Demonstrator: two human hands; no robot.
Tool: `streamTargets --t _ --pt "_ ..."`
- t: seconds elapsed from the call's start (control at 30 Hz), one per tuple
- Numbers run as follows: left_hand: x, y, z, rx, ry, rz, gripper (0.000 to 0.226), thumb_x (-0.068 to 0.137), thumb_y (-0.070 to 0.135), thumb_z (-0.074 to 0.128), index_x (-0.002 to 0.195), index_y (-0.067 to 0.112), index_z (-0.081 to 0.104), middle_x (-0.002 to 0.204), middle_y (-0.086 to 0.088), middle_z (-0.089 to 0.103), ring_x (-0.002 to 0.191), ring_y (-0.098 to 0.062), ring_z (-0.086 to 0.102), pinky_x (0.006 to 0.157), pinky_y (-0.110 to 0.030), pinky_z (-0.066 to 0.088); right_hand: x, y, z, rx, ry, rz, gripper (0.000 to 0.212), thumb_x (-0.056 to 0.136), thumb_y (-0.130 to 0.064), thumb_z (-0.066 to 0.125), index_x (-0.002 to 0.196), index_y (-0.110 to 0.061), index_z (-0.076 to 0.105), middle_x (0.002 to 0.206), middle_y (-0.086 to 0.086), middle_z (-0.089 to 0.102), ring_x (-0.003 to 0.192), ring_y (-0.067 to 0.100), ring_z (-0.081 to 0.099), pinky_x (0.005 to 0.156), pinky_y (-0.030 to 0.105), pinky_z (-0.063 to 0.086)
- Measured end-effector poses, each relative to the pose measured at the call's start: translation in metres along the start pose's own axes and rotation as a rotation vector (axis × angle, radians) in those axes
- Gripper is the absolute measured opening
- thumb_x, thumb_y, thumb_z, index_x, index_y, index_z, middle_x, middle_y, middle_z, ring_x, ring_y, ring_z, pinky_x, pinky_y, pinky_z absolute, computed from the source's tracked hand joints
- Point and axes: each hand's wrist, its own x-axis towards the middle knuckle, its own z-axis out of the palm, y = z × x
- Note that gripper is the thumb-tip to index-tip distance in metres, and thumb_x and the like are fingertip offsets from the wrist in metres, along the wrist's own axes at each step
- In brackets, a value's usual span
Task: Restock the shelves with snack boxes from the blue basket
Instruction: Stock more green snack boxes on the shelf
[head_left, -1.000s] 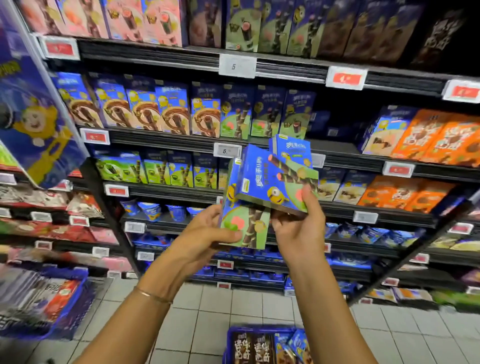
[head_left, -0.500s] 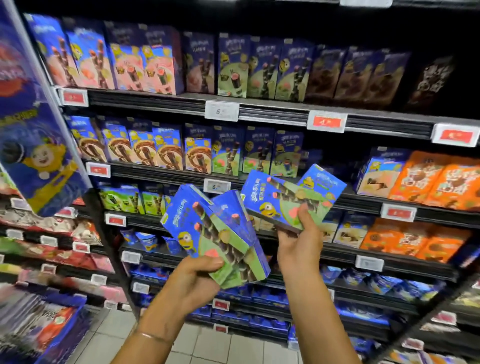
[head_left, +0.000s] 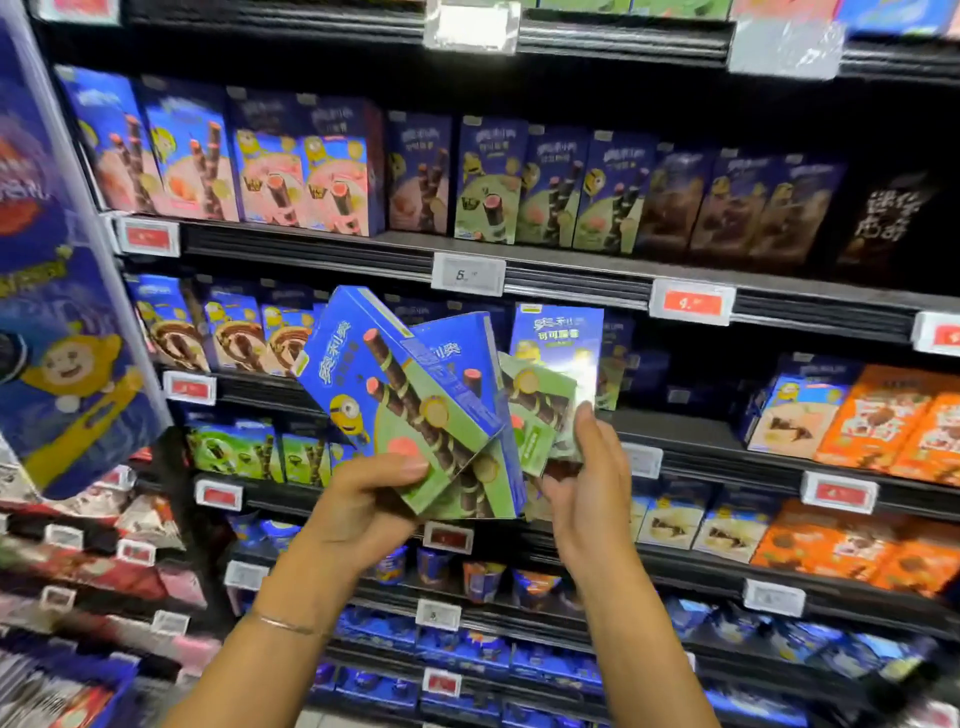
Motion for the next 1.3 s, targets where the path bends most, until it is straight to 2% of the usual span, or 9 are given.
streamTargets --t 0.13,0.23,0.3,0.4,0.53,0.67,0.8,0.9,1.3 --pt "0.009 0.051 -0.016 -0.111 -0.098 0.12 0.049 0.098 -0.011 0.024 0.142 -0.02 0.045 0.145 -0.04 0.048 0.141 -0.05 0.044 0.125 -0.056 0.021 0.024 -0.038 0.029 -0.196 -0.059 -0.209 0.019 0.099 -0.035 0.061 0.083 -0.024 0.064 0.106 0.011 0.068 0.103 0.032 0.067 0.085 0.049 0.057" --pt "0.021 0.072 -0.02 -0.097 -0.129 0.101 0.029 0.089 -0.003 0.062 0.115 -0.015 0.069 0.125 -0.031 0.069 0.125 -0.039 0.064 0.117 -0.049 0.041 0.051 -0.07 0.057 -0.384 -0.037 -0.359 0.008 0.095 -0.03 0.06 0.092 -0.023 0.064 0.104 0.01 0.072 0.09 0.023 0.066 0.079 0.041 0.05" --pt "0.03 0.091 -0.029 0.034 -0.064 0.106 0.037 0.043 0.011 0.099 0.074 0.005 0.079 0.087 -0.01 0.08 0.089 -0.023 0.078 0.085 -0.038 0.063 0.075 -0.089 0.077 -0.467 -0.001 -0.397 0.008 0.098 -0.024 0.059 0.101 -0.018 0.063 0.114 0.016 0.071 0.097 0.027 0.068 0.082 0.045 0.051" --pt "0.037 0.11 -0.039 0.074 -0.21 0.015 0.017 0.066 0.007 0.088 0.081 0.006 0.081 0.089 -0.005 0.08 0.092 -0.019 0.078 0.096 -0.031 0.057 0.105 -0.11 0.107 -0.587 0.036 -0.428 0.024 0.099 -0.024 0.058 0.112 -0.005 0.064 0.117 0.017 0.07 0.11 0.035 0.067 0.097 0.054 0.053" --pt "0.047 0.122 -0.054 0.235 0.056 0.002 0.059 0.013 0.016 0.102 0.065 0.0 0.079 0.075 -0.009 0.078 0.074 -0.022 0.079 0.07 -0.035 0.065 0.138 -0.118 0.136 -0.713 0.027 -0.436 0.033 0.099 -0.023 0.056 0.105 0.01 0.059 0.106 0.027 0.068 0.088 0.026 0.063 0.09 0.059 0.053" --pt "0.057 0.133 -0.059 0.331 0.06 -0.01 0.035 0.028 0.005 0.094 0.057 0.002 0.076 0.061 -0.004 0.072 0.062 -0.018 0.075 0.066 -0.031 0.065 0.166 -0.113 0.154 -0.836 0.042 -0.45 0.014 0.096 -0.021 0.062 0.102 -0.009 0.059 0.102 0.008 0.067 0.094 0.022 0.062 0.078 0.04 0.054" --pt "0.067 0.144 -0.072 0.328 0.098 -0.072 0.066 0.011 0.01 0.099 0.071 -0.002 0.076 0.066 -0.013 0.069 0.06 -0.026 0.072 0.064 -0.034 0.064 0.187 -0.111 0.165 -1.043 0.014 -0.411 0.021 0.093 -0.022 0.067 0.109 -0.008 0.067 0.112 0.011 0.071 0.107 0.028 0.067 0.095 0.049 0.056" --pt "0.069 0.147 -0.068 0.336 0.067 -0.103 0.019 0.041 -0.009 0.073 0.056 0.002 0.074 0.057 -0.006 0.069 0.054 -0.02 0.072 0.057 -0.028 0.061 0.195 -0.112 0.172 -1.171 0.014 -0.432 0.021 0.095 -0.023 0.065 0.11 -0.009 0.07 0.114 0.01 0.072 0.109 0.03 0.067 0.097 0.049 0.054" --pt "0.078 0.151 -0.077 0.426 -0.013 -0.146 0.02 0.059 -0.008 0.057 0.047 0.002 0.071 0.052 -0.002 0.066 0.049 -0.013 0.068 0.053 -0.02 0.056 0.205 -0.1 0.18 -1.333 0.121 -0.554 0.031 0.099 -0.027 0.058 0.09 0.002 0.065 0.098 0.022 0.068 0.103 0.038 0.058 0.078 0.04 0.048"
